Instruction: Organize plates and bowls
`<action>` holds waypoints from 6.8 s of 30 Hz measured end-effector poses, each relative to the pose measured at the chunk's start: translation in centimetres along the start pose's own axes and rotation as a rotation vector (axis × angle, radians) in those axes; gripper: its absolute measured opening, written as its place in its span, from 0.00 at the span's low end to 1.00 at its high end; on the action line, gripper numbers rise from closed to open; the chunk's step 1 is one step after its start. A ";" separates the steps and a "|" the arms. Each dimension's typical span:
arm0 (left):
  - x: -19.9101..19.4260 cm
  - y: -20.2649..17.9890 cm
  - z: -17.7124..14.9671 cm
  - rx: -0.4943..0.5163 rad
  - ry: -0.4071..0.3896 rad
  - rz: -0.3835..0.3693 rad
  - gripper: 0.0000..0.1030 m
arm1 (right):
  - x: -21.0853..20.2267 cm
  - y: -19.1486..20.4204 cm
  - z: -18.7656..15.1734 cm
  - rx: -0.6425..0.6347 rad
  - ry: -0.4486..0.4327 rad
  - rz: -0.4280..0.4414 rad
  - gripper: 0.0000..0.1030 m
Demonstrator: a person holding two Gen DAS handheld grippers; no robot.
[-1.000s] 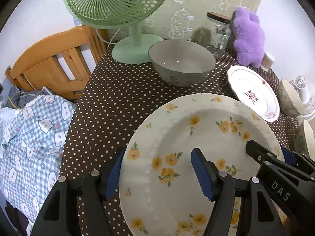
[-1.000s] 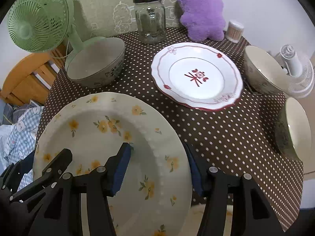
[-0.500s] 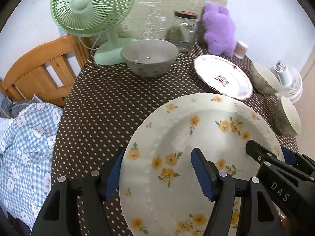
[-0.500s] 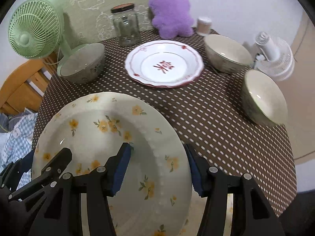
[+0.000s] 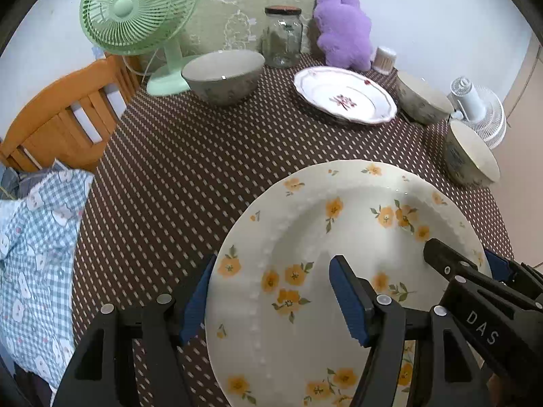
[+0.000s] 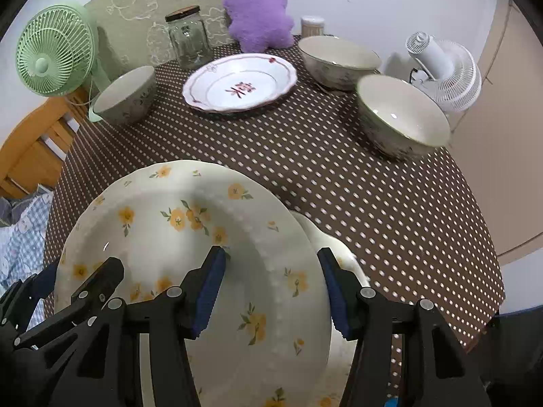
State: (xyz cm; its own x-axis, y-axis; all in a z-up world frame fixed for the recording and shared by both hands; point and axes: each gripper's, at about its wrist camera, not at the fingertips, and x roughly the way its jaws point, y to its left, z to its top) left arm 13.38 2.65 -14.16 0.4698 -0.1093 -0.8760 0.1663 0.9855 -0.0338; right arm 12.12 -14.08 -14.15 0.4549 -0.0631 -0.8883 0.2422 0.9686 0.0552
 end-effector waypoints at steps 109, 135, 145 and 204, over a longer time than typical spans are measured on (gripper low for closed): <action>-6.4 -2.1 2.5 0.007 -0.150 0.000 0.96 | -7.2 -1.8 2.7 -0.065 -0.194 0.079 0.80; -1.0 -5.7 11.8 -0.113 -0.175 0.079 0.88 | -1.8 -3.2 14.6 -0.140 -0.154 0.166 0.80; 4.2 -5.3 15.3 -0.169 -0.146 0.109 0.83 | 3.4 -2.4 18.6 -0.187 -0.146 0.198 0.80; 17.7 -6.7 19.9 -0.020 -0.060 0.132 0.39 | 17.1 -1.5 22.5 0.015 0.035 0.041 0.43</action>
State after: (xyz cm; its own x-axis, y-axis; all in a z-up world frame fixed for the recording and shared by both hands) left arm 37.82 -8.47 -19.88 0.5378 0.0148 -0.8429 0.0824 0.9941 0.0700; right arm 38.82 -22.07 -19.17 0.4346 -0.0146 -0.9005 0.2369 0.9665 0.0986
